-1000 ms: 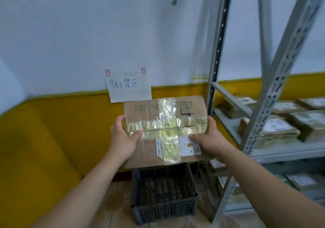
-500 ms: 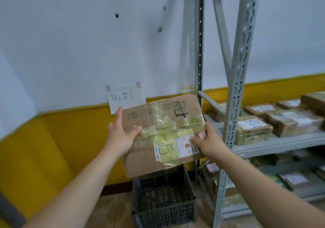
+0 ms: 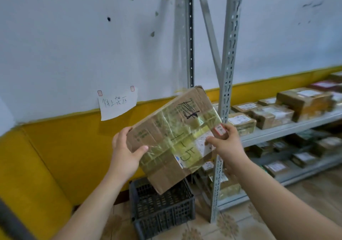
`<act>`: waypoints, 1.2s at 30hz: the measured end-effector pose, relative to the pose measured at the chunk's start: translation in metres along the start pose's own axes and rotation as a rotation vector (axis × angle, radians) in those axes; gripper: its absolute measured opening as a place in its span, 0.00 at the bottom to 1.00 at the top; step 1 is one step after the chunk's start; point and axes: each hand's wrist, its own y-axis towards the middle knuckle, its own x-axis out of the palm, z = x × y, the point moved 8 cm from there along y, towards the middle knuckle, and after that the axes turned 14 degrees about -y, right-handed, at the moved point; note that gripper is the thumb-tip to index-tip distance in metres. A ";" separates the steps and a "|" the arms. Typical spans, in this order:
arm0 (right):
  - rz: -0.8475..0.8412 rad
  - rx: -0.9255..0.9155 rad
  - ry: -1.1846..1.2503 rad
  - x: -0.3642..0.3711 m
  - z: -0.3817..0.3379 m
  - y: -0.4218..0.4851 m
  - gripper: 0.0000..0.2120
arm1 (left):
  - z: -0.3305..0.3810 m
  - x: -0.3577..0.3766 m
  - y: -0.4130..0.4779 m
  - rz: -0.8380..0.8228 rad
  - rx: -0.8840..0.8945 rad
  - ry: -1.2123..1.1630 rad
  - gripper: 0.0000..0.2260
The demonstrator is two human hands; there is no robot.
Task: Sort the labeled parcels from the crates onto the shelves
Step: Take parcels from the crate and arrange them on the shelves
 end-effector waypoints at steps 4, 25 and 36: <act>0.149 0.029 0.105 -0.048 0.012 -0.015 0.32 | 0.016 0.037 -0.020 -0.113 0.035 0.047 0.30; 0.526 -0.075 -0.136 -0.452 0.122 -0.048 0.38 | 0.200 0.452 -0.183 -0.744 0.258 -0.148 0.35; 0.568 0.054 -0.221 -0.539 0.175 0.020 0.35 | 0.189 0.602 -0.185 -0.953 -0.024 -0.301 0.35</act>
